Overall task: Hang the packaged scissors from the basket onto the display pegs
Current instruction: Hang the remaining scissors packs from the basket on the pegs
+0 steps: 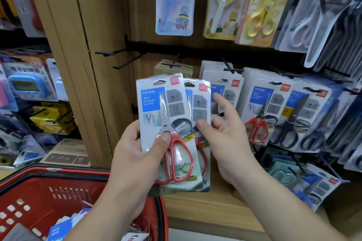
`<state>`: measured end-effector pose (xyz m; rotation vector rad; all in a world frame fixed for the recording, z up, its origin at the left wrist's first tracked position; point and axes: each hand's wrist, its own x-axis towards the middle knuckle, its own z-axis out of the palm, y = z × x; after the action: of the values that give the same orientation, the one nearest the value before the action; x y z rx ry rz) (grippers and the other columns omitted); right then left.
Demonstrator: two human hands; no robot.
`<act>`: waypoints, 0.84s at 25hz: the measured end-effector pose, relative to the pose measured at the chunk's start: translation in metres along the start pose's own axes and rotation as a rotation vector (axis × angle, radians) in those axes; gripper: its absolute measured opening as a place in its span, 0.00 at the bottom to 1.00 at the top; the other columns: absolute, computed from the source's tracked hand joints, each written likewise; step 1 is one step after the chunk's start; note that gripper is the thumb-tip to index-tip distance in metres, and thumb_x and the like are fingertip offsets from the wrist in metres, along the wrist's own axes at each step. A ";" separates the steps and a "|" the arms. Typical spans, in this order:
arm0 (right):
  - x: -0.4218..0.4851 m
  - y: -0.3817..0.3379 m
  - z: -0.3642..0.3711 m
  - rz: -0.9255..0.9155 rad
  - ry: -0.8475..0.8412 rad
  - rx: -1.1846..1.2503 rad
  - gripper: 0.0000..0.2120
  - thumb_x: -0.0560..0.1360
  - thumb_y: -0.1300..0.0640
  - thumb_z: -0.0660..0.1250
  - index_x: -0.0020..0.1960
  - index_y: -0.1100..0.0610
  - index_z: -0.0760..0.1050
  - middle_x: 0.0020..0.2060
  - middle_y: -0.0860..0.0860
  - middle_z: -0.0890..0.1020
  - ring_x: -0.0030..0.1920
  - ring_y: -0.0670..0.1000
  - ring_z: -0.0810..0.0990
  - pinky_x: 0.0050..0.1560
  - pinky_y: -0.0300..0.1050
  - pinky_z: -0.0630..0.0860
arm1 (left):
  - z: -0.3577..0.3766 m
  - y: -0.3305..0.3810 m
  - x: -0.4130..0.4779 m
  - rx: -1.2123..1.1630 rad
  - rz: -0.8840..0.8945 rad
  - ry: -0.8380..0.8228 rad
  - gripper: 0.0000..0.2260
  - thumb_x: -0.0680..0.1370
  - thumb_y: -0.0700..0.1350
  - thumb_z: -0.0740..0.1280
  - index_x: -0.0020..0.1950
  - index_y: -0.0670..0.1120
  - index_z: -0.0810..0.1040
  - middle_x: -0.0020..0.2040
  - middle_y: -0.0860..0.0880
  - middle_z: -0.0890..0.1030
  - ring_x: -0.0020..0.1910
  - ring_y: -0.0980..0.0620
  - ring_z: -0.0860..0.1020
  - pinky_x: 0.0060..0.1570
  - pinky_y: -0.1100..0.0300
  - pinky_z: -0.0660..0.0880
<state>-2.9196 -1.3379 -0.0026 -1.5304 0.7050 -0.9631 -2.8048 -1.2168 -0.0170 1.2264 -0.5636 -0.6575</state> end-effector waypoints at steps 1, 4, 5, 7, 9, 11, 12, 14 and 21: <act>0.002 0.002 -0.002 -0.029 0.063 -0.001 0.31 0.83 0.66 0.66 0.77 0.38 0.65 0.53 0.58 0.87 0.55 0.58 0.87 0.59 0.60 0.84 | -0.001 0.000 0.000 0.018 0.003 0.002 0.13 0.79 0.42 0.73 0.60 0.56 0.79 0.52 0.50 0.89 0.50 0.46 0.88 0.53 0.39 0.84; 0.002 0.001 -0.010 -0.158 0.201 -0.076 0.34 0.84 0.67 0.63 0.79 0.34 0.63 0.75 0.39 0.71 0.64 0.33 0.73 0.67 0.40 0.77 | -0.003 0.000 0.001 0.098 0.020 0.009 0.13 0.79 0.42 0.74 0.59 0.59 0.82 0.52 0.55 0.89 0.49 0.49 0.88 0.51 0.41 0.85; 0.003 0.001 -0.012 -0.194 0.225 -0.094 0.34 0.85 0.68 0.61 0.81 0.37 0.61 0.76 0.34 0.64 0.54 0.26 0.64 0.65 0.30 0.72 | -0.003 0.001 0.001 0.104 0.012 0.000 0.14 0.79 0.43 0.75 0.59 0.60 0.82 0.52 0.55 0.89 0.49 0.49 0.89 0.49 0.43 0.85; 0.005 0.005 -0.017 -0.232 0.242 -0.115 0.35 0.84 0.71 0.58 0.83 0.43 0.56 0.79 0.36 0.59 0.60 0.28 0.52 0.55 0.19 0.54 | -0.001 0.000 -0.001 0.108 0.007 -0.027 0.16 0.78 0.44 0.75 0.59 0.63 0.81 0.52 0.57 0.88 0.48 0.50 0.89 0.45 0.46 0.86; 0.014 0.012 -0.022 -0.264 0.268 -0.166 0.37 0.84 0.71 0.59 0.84 0.42 0.54 0.82 0.38 0.57 0.62 0.17 0.65 0.50 0.17 0.66 | 0.004 -0.001 -0.003 0.101 0.017 -0.050 0.23 0.78 0.42 0.75 0.66 0.66 0.78 0.52 0.58 0.88 0.49 0.51 0.89 0.45 0.47 0.86; 0.024 0.022 -0.029 -0.265 0.300 -0.211 0.40 0.84 0.70 0.60 0.83 0.35 0.54 0.80 0.29 0.58 0.68 0.33 0.72 0.70 0.38 0.75 | 0.008 -0.003 -0.006 0.102 0.036 -0.060 0.31 0.76 0.42 0.76 0.70 0.70 0.71 0.51 0.58 0.88 0.48 0.53 0.88 0.42 0.52 0.86; 0.027 0.027 -0.031 -0.273 0.301 -0.238 0.41 0.84 0.70 0.60 0.82 0.33 0.54 0.77 0.23 0.57 0.69 0.40 0.71 0.73 0.47 0.74 | 0.011 -0.004 -0.008 0.127 0.056 -0.067 0.31 0.76 0.41 0.76 0.66 0.73 0.70 0.51 0.58 0.88 0.48 0.55 0.88 0.40 0.56 0.85; 0.030 0.034 -0.035 -0.290 0.281 -0.287 0.41 0.84 0.69 0.61 0.82 0.32 0.53 0.72 0.20 0.57 0.70 0.34 0.67 0.74 0.40 0.71 | 0.017 -0.004 -0.012 0.180 0.090 -0.087 0.30 0.76 0.40 0.77 0.61 0.75 0.72 0.52 0.59 0.87 0.50 0.58 0.87 0.38 0.62 0.84; 0.047 0.049 -0.066 -0.234 0.304 -0.218 0.30 0.84 0.60 0.67 0.80 0.40 0.65 0.75 0.39 0.74 0.66 0.34 0.77 0.69 0.41 0.76 | 0.038 0.003 -0.004 0.269 0.221 -0.102 0.30 0.78 0.37 0.75 0.67 0.71 0.74 0.56 0.61 0.87 0.53 0.55 0.87 0.45 0.58 0.86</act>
<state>-2.9507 -1.4188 -0.0403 -1.7015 0.8817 -1.3501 -2.8343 -1.2385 -0.0047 1.3610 -0.8809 -0.4687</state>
